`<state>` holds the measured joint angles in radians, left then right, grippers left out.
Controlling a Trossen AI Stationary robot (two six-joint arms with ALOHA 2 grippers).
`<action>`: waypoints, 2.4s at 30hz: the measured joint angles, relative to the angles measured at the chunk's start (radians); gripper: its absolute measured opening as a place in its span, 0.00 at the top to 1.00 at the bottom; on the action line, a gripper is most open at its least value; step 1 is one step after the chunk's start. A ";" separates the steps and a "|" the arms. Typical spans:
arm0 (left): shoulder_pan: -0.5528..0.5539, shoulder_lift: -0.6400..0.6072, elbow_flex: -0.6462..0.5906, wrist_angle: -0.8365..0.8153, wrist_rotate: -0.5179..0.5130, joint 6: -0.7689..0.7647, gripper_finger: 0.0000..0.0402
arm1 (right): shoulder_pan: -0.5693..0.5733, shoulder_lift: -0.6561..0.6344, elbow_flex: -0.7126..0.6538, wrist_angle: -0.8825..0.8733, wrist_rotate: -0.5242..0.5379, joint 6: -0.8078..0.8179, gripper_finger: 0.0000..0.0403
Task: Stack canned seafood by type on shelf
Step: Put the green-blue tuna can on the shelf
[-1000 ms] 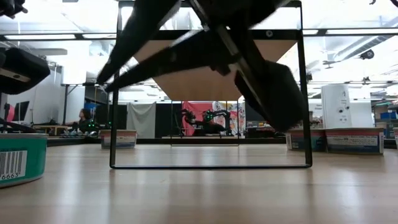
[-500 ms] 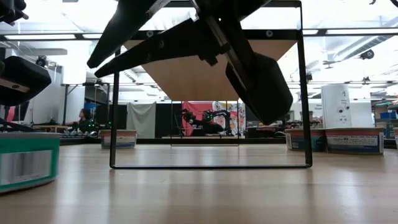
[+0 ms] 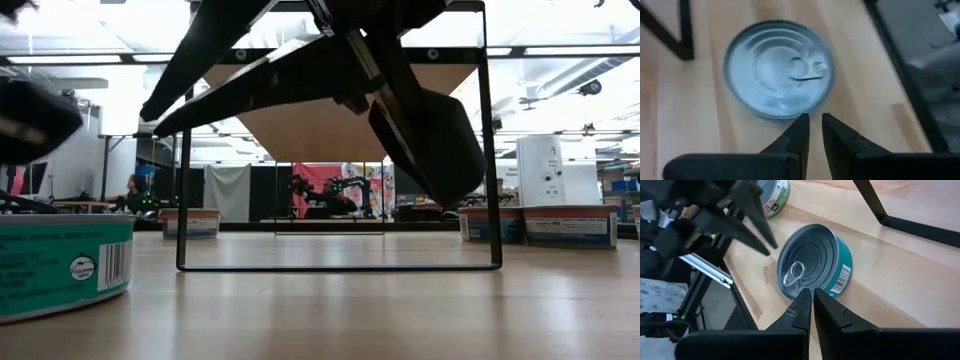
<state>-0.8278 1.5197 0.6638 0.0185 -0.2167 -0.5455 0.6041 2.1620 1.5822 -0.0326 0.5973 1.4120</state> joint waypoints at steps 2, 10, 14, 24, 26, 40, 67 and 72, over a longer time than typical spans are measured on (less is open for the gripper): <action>0.000 -0.024 0.018 -0.019 0.002 0.035 0.91 | 0.000 0.000 0.000 -0.010 0.000 0.006 0.97; 0.005 -0.027 0.017 -0.027 -0.027 0.125 0.91 | 0.002 0.000 0.000 -0.012 -0.003 -0.005 0.97; 0.005 -0.010 0.014 -0.005 -0.052 0.123 0.91 | 0.011 0.000 0.000 -0.003 -0.002 -0.043 0.97; 0.001 0.054 0.011 0.027 -0.078 0.109 0.91 | 0.016 0.000 0.000 0.039 -0.003 -0.018 0.97; 0.000 0.062 0.009 0.040 -0.078 0.106 0.91 | 0.015 0.000 0.000 0.047 -0.003 -0.018 0.97; -0.004 0.077 -0.003 0.087 -0.065 0.088 0.91 | -0.005 0.000 0.000 0.023 -0.003 0.029 0.77; -0.016 0.077 -0.045 0.155 -0.060 0.048 0.91 | -0.013 0.090 -0.001 0.076 0.008 0.064 0.46; -0.017 0.077 -0.046 0.157 -0.058 0.047 0.91 | -0.014 0.091 -0.001 0.085 0.007 0.057 0.43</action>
<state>-0.8444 1.5967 0.6182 0.1753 -0.2745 -0.4984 0.5903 2.2525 1.5810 0.0524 0.6048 1.4689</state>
